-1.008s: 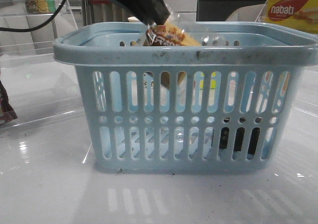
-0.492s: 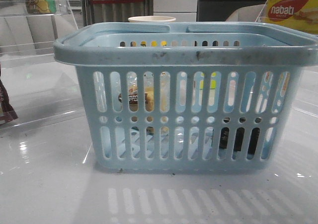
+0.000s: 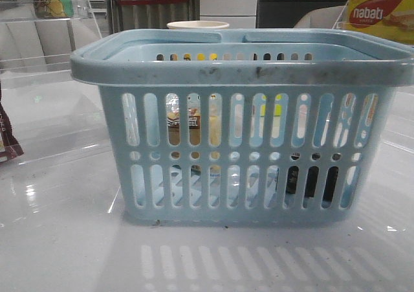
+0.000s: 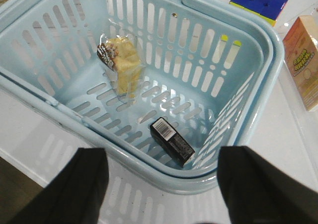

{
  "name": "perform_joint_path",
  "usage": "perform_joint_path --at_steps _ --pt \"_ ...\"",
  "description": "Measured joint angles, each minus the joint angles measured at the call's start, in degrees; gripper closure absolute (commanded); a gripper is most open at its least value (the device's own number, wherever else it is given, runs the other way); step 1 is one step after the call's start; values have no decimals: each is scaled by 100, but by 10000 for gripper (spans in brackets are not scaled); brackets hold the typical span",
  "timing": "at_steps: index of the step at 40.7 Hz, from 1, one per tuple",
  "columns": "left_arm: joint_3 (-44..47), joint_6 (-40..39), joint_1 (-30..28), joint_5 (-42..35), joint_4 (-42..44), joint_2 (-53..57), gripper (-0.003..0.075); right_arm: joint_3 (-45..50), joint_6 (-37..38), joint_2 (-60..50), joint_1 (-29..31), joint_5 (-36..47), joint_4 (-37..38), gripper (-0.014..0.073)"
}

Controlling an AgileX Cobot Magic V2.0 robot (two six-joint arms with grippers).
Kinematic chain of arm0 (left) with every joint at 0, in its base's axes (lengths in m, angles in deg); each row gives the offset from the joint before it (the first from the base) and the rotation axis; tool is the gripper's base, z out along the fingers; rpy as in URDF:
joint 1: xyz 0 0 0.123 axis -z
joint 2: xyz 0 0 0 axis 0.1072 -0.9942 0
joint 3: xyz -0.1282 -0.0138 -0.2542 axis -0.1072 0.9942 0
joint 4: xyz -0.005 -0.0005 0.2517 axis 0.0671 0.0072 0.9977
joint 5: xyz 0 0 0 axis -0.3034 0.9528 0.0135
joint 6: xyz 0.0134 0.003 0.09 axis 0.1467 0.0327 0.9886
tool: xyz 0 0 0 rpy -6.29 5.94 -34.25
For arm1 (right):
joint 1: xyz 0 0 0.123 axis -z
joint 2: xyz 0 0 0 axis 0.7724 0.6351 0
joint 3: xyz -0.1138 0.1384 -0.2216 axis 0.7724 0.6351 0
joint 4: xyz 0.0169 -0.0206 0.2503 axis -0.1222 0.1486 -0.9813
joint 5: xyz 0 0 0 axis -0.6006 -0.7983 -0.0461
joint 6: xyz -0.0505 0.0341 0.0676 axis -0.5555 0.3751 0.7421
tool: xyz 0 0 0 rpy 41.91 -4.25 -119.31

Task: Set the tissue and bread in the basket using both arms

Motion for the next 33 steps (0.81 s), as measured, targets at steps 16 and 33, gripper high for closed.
perform_joint_path --at_steps 16,33 --pt "1009 -389 0 -133 595 1143 223 46 0 -221 0 -400 51 29" --pt "1014 -446 0 -303 667 1190 223 1029 0 -1772 0 -717 56 32"
